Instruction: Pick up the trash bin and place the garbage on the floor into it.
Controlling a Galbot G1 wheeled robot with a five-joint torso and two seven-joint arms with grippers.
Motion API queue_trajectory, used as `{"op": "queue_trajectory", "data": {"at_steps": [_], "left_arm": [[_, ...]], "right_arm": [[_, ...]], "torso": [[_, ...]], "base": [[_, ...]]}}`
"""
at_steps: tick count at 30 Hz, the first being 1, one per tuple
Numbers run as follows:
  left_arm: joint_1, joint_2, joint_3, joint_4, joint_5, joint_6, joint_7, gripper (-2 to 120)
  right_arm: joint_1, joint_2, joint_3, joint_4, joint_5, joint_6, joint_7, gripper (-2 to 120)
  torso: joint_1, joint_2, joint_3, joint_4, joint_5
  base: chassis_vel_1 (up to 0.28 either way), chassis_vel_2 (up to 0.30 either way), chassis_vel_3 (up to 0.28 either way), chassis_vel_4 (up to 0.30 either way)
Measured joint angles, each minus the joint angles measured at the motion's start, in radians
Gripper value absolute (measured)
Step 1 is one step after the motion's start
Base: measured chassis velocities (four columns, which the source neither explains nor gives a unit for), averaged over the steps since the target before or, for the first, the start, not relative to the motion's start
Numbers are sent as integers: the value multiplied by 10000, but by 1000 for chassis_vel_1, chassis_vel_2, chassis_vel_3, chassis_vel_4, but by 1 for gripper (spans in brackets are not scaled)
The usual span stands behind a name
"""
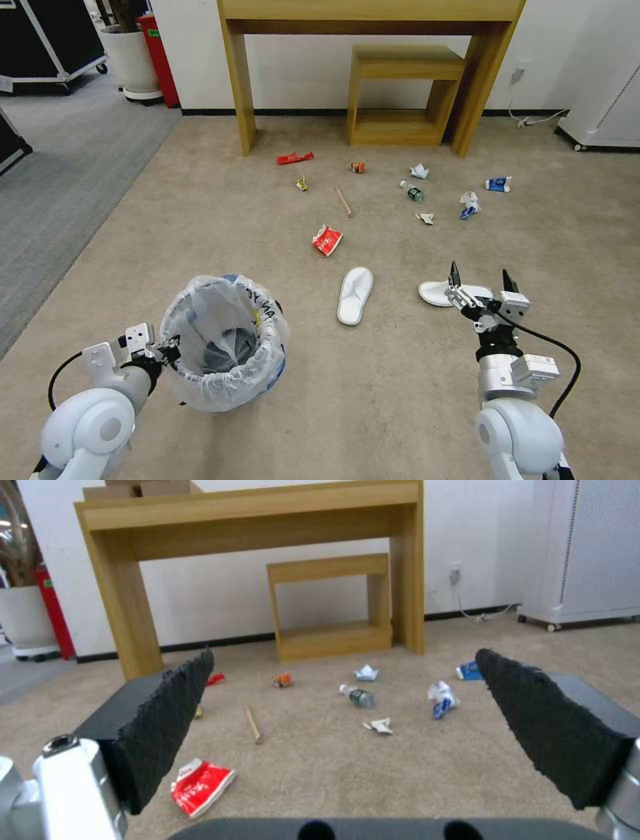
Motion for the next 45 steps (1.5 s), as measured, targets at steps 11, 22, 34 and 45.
{"op": "queue_trajectory", "data": {"at_steps": [11,22,34,45], "left_arm": [[444,259,-353,-587,-81,13,12,1],[260,337,-476,130,-129,-3,65,1],[133,256,-327,336,-82,-56,87,1],[125,258,-291,367,-48,-71,97,1]], "right_arm": [[4,-102,128,79,371,15,93,100],[61,-62,226,76,528,137,87,100],[108,-66,381,159,493,-20,67,100],[93,-30,382,182,483,-69,79,100]], "torso": [[0,0,0,0,0],[0,0,0,0,0],[0,0,0,0,0],[0,1,-1,0,0]], "base": [[0,0,0,0],[0,0,0,0],[0,0,0,0],[-55,53,65,-59]]}}
